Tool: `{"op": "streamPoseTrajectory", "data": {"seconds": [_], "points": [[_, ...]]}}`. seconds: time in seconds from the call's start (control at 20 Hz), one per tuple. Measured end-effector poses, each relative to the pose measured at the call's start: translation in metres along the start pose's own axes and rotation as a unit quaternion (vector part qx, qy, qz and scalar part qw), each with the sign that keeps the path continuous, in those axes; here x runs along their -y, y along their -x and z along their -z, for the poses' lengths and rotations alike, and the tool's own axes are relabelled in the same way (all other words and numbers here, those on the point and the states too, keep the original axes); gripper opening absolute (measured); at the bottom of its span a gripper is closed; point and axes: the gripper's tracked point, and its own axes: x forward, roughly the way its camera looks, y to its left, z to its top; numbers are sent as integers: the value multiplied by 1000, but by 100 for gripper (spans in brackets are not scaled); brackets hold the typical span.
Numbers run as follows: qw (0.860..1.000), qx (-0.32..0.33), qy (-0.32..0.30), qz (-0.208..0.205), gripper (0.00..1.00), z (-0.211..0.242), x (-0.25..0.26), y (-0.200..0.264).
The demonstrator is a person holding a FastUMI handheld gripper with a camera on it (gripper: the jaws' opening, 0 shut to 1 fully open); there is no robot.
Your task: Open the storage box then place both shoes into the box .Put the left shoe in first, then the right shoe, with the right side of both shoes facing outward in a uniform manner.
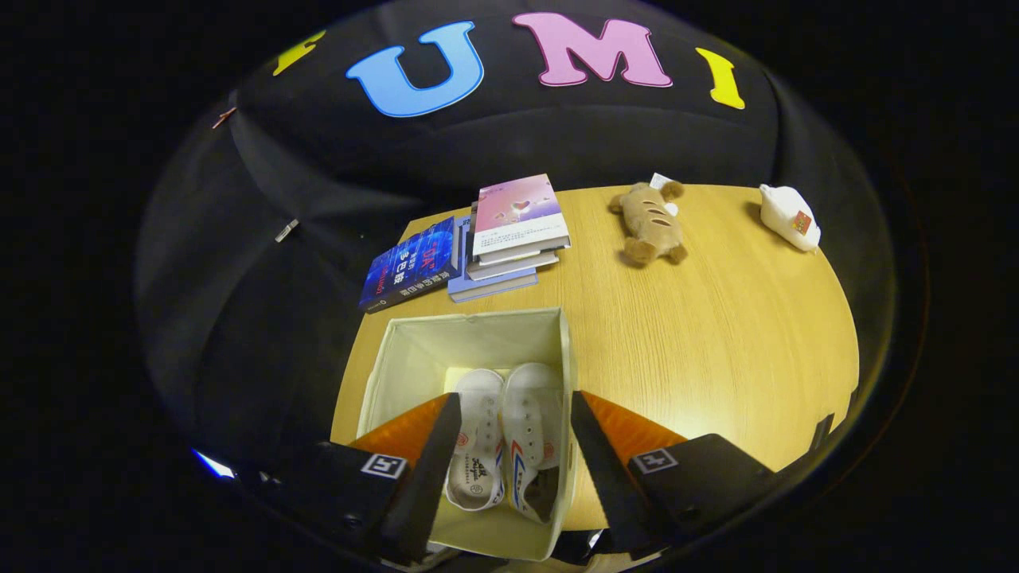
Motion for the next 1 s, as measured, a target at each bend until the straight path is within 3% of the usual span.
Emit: {"op": "streamPoseTrajectory", "data": {"seconds": [0.1,0.55,1.0], "points": [[1000,6,14,-4,98,0,1,4],[991,108,71,-25,99,-46,32,55],[961,227,152,-35,99,-95,88,133]]}}
